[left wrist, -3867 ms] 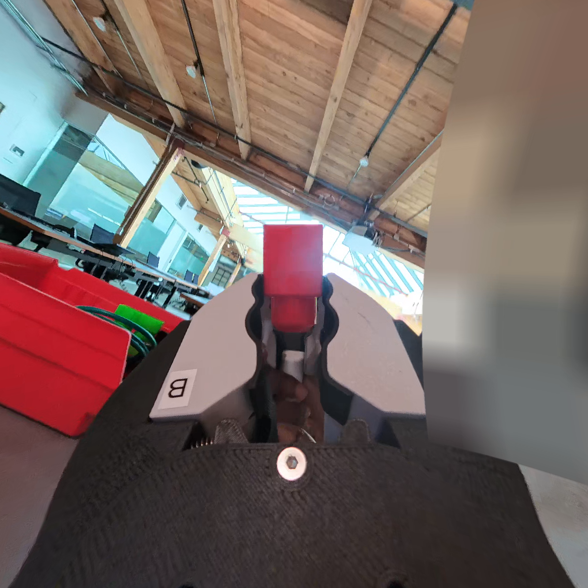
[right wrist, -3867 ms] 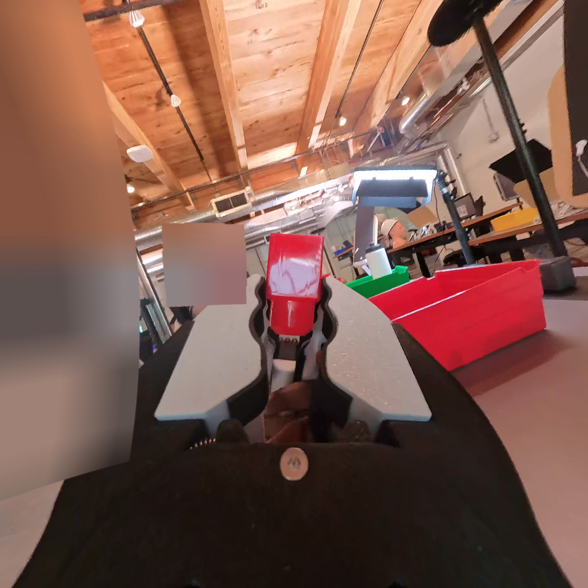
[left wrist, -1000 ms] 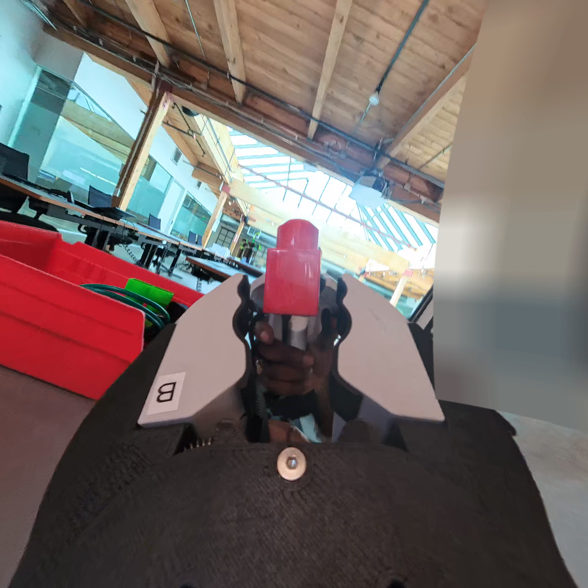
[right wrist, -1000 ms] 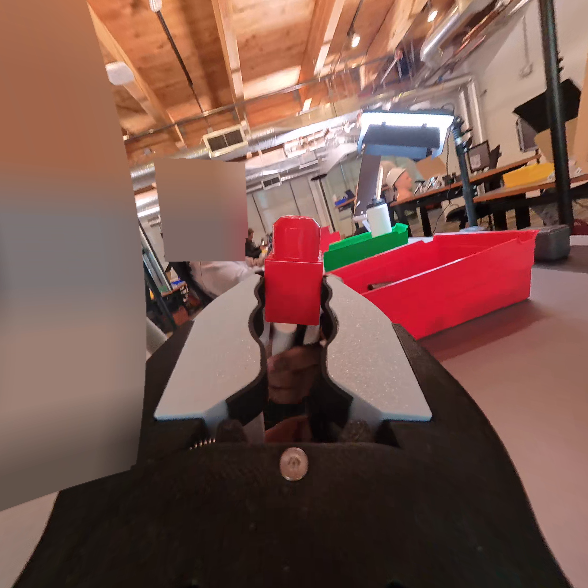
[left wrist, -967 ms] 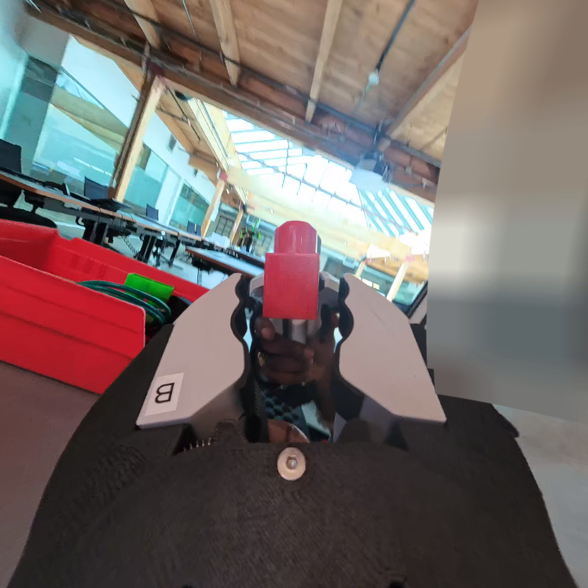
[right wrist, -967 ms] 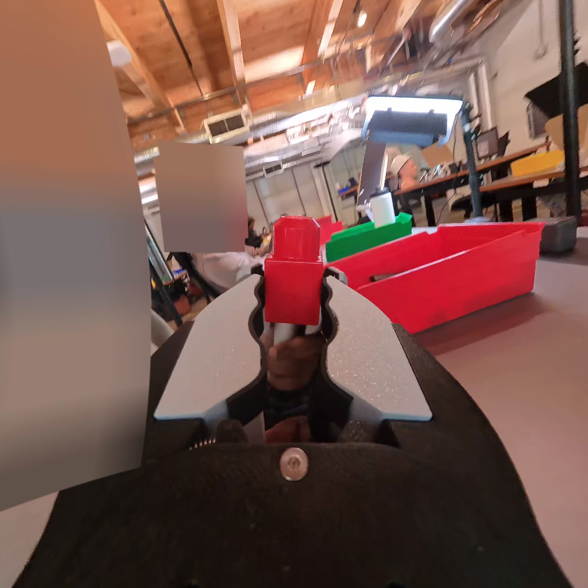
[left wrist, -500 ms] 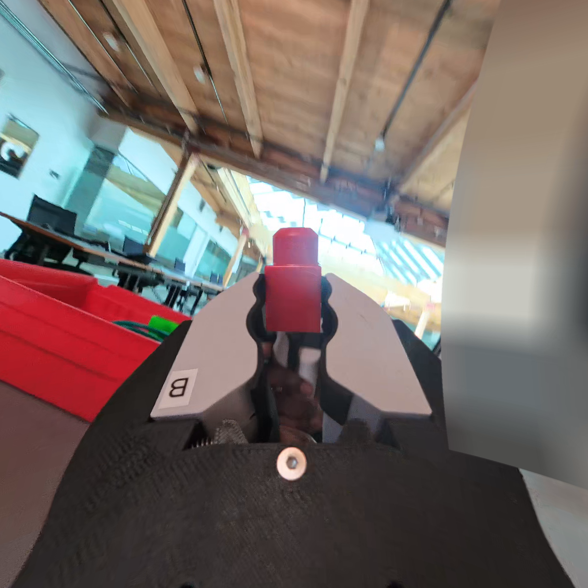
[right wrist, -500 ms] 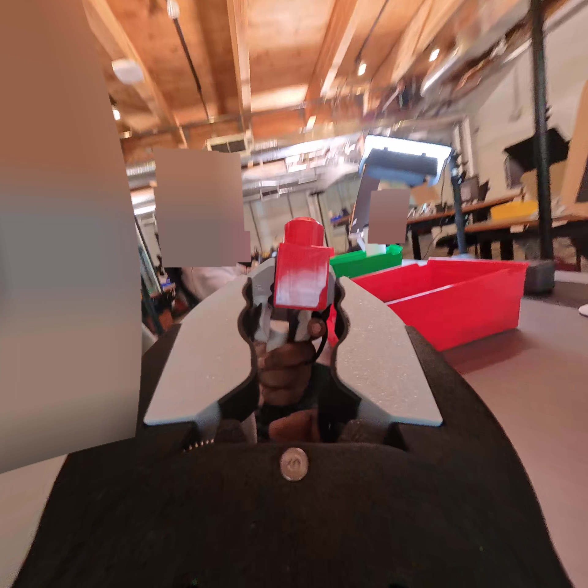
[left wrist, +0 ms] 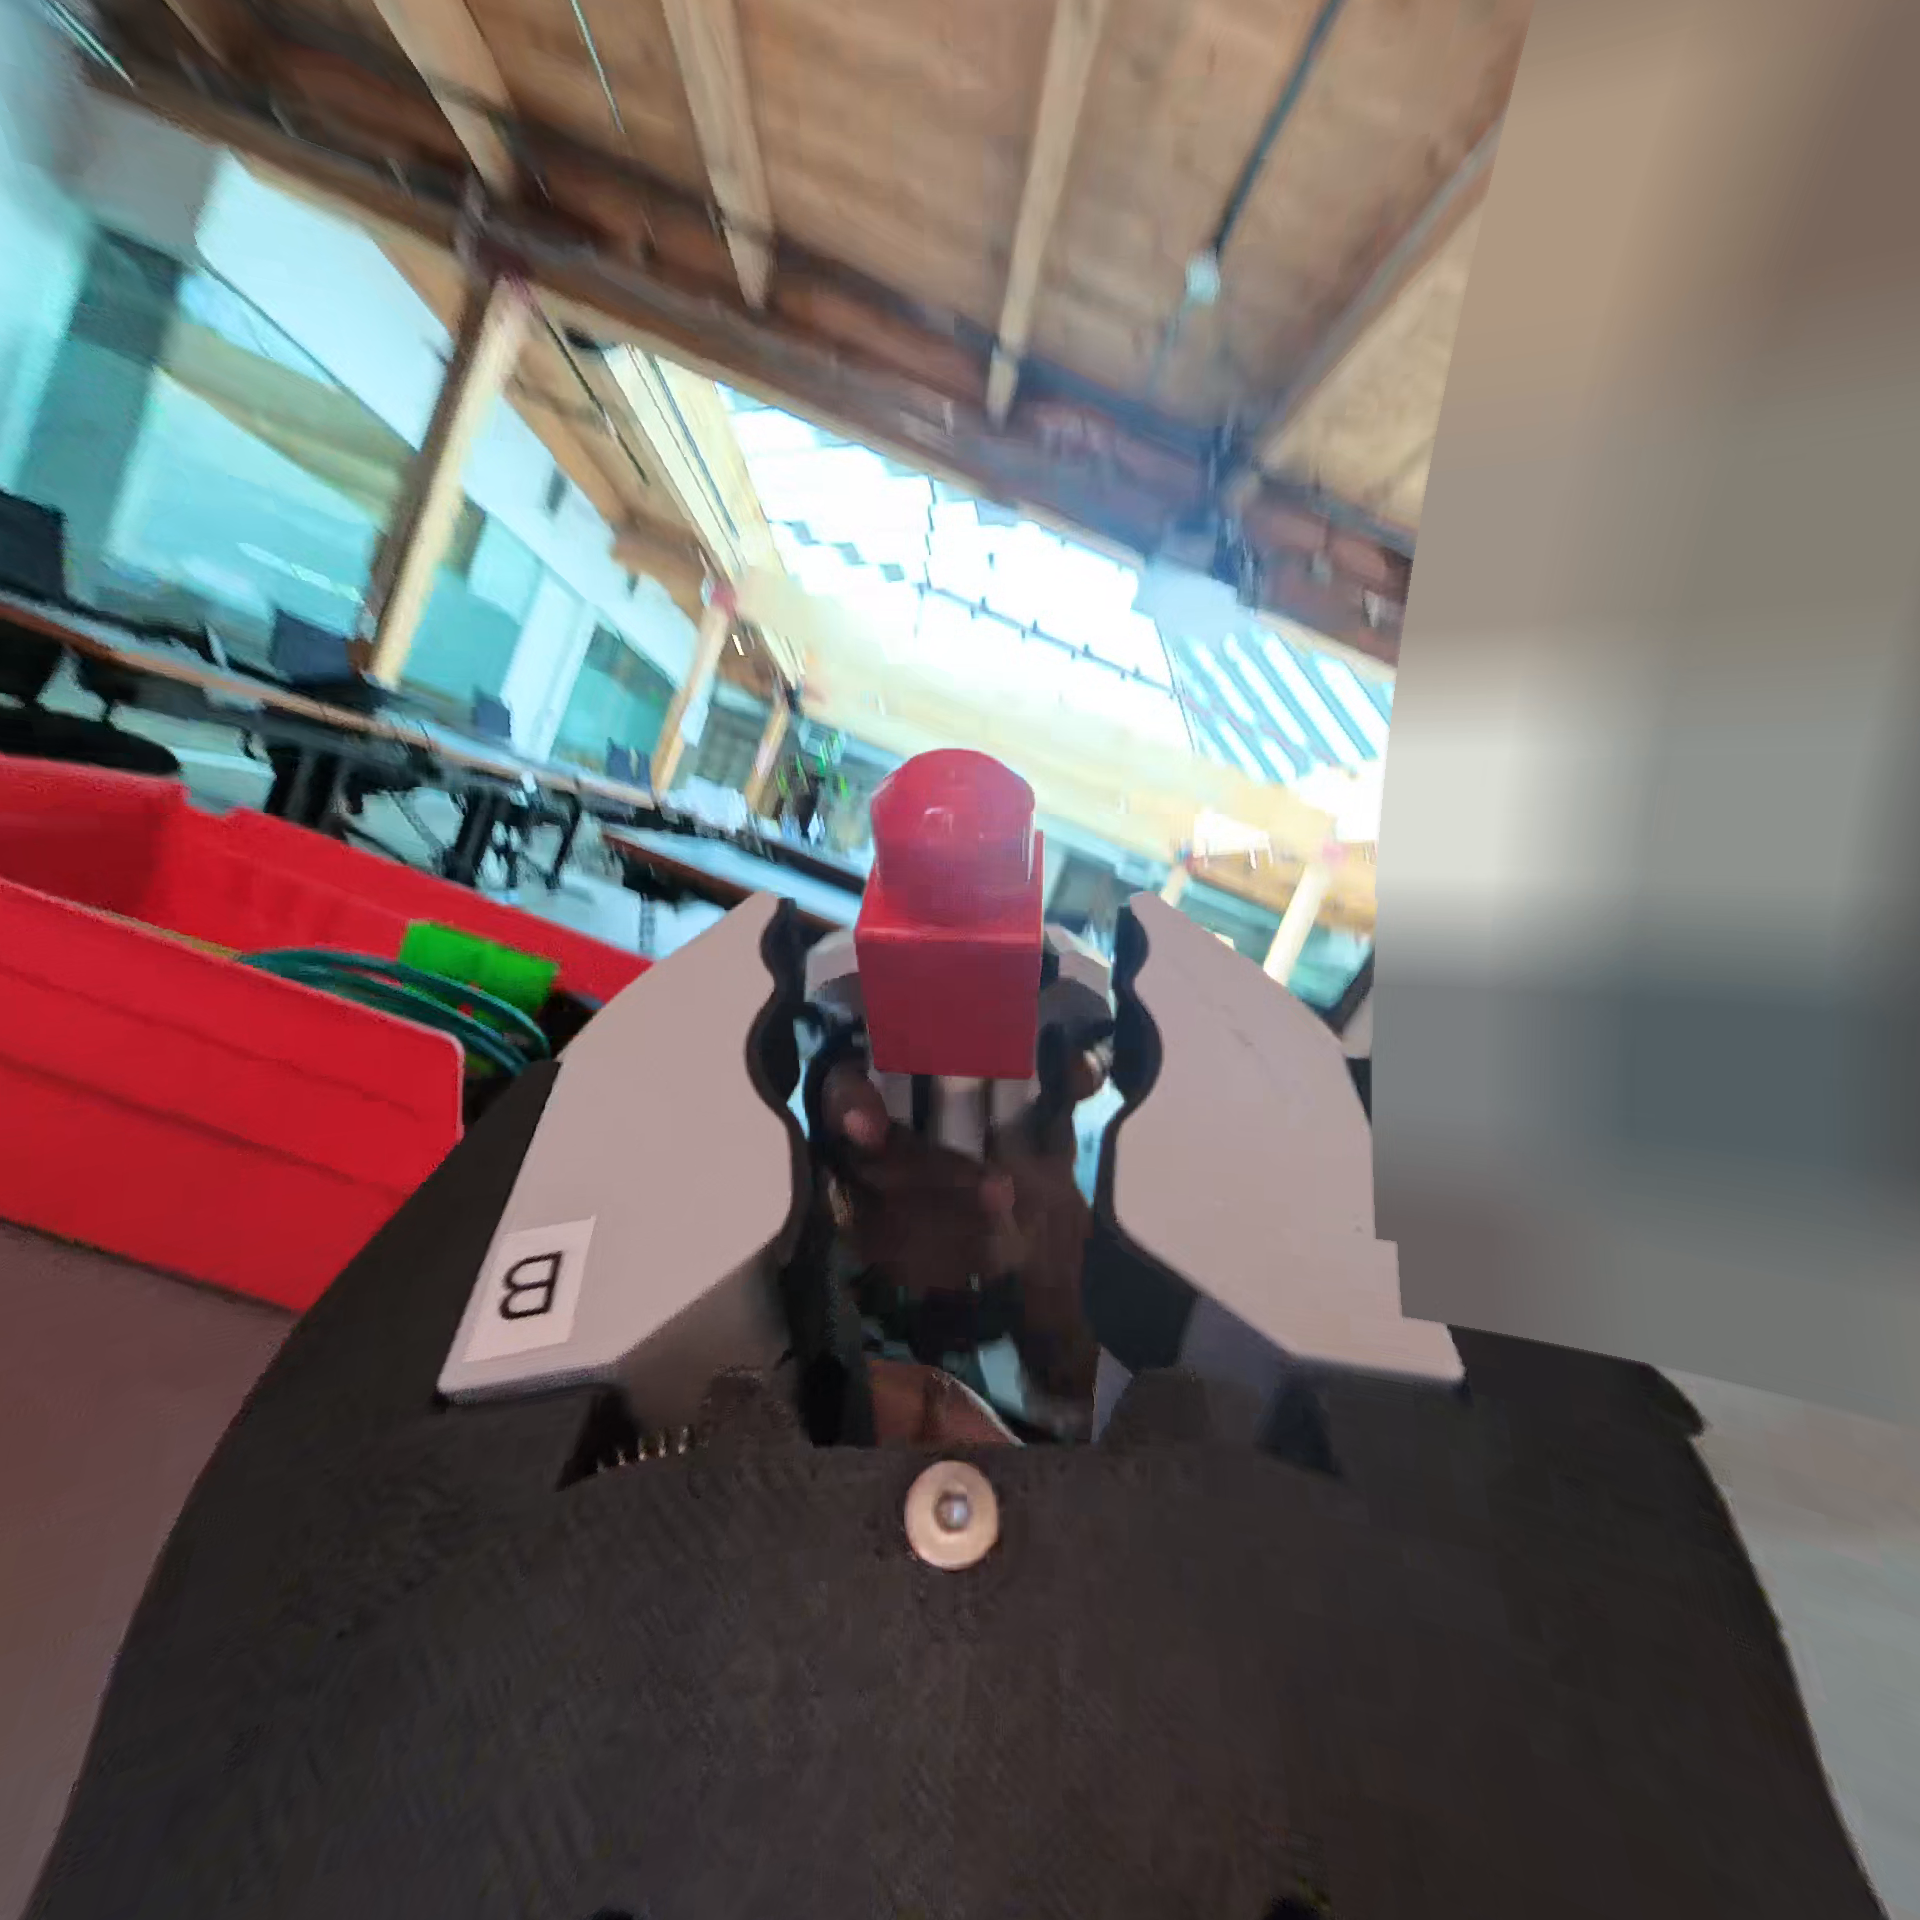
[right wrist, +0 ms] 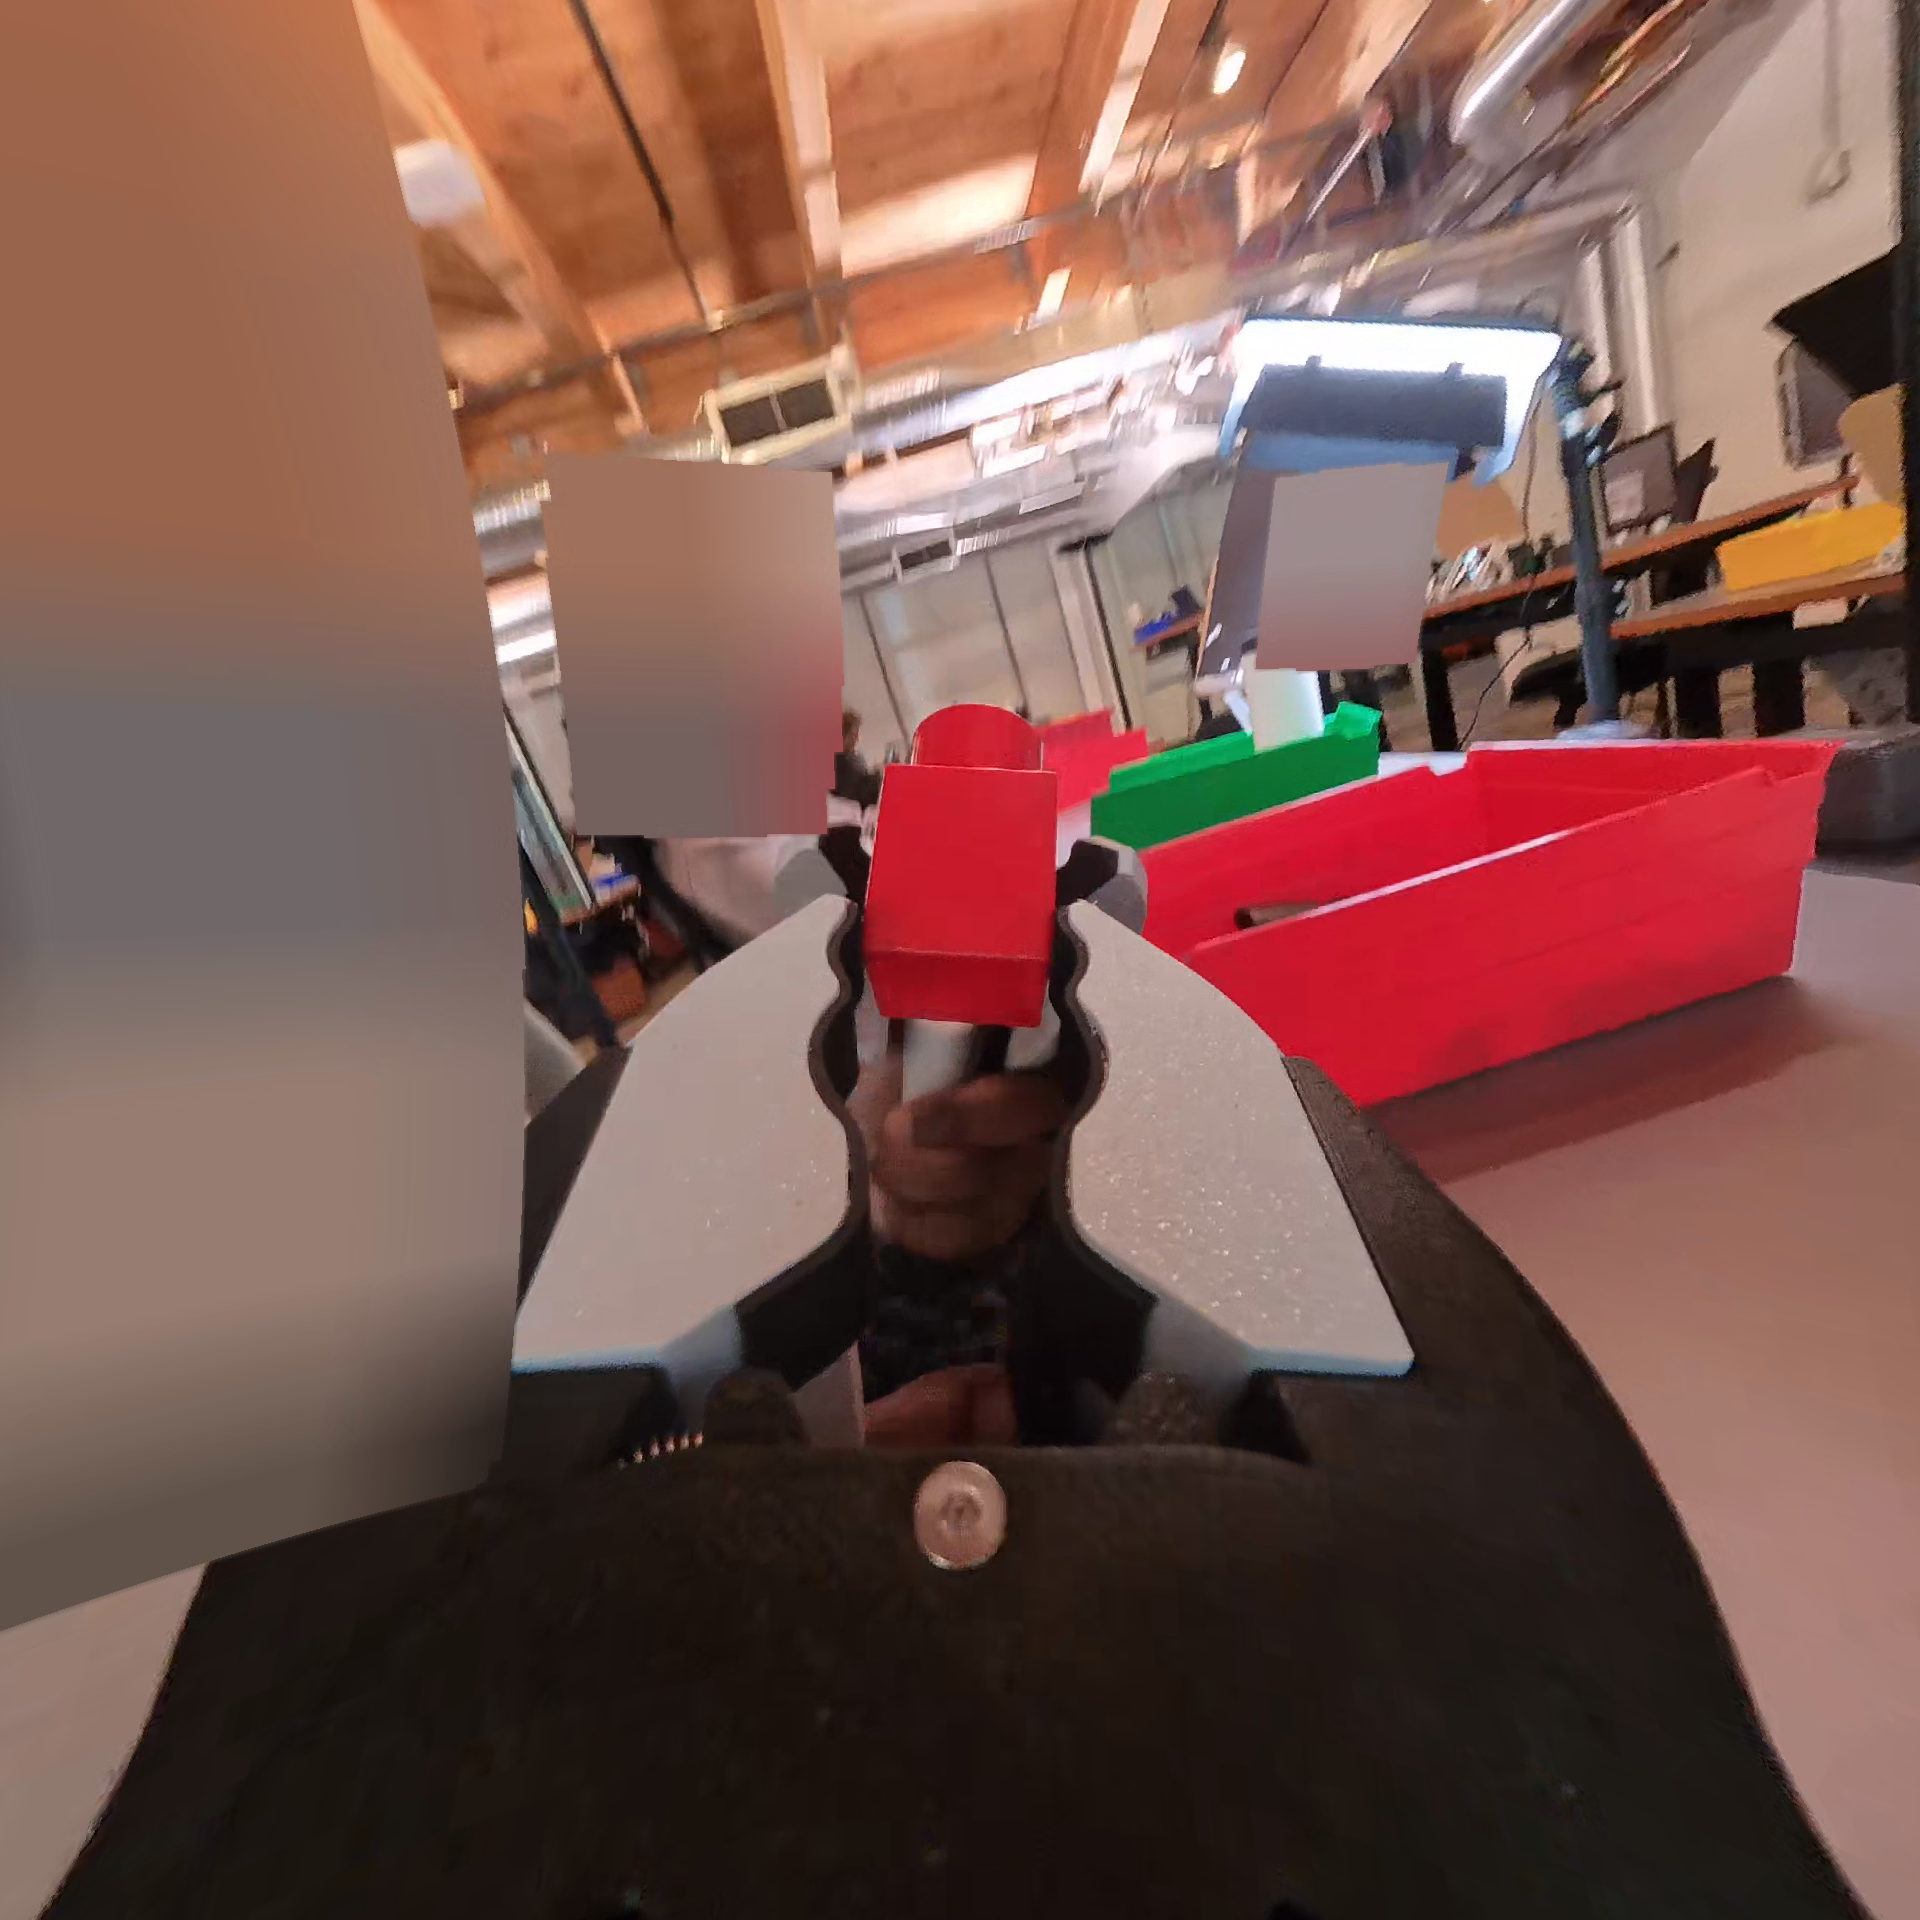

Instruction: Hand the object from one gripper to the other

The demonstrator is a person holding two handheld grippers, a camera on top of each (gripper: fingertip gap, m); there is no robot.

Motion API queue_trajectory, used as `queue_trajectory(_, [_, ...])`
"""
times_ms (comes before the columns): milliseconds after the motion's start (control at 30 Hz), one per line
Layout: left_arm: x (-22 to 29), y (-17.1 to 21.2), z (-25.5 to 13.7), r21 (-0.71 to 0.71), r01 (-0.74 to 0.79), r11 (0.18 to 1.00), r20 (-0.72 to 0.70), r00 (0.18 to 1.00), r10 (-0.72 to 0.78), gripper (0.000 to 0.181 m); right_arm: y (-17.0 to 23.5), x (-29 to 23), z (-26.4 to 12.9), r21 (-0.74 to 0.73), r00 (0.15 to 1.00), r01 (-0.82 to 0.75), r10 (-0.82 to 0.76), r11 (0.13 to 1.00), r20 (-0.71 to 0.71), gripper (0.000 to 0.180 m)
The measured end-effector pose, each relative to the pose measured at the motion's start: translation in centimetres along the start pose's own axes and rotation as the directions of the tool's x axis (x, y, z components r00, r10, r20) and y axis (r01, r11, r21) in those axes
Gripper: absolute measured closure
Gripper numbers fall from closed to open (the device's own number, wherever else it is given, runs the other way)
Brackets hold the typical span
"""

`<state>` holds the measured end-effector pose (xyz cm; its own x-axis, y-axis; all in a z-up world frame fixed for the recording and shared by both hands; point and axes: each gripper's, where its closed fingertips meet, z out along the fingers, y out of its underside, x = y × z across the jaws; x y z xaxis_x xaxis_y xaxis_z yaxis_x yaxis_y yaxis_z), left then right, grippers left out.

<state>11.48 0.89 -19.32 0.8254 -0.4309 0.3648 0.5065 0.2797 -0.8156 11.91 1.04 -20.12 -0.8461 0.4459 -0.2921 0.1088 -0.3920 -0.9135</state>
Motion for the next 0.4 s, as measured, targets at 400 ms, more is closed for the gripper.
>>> queue_trajectory(400, [0.5, 0.1, -0.3, -0.053, -0.139, 0.989, 0.031, 0.99, 0.14, 0.147, 0.0, -0.7, 0.0, -0.023, 0.998, 0.063, -0.063, 0.998, 0.014, 0.145])
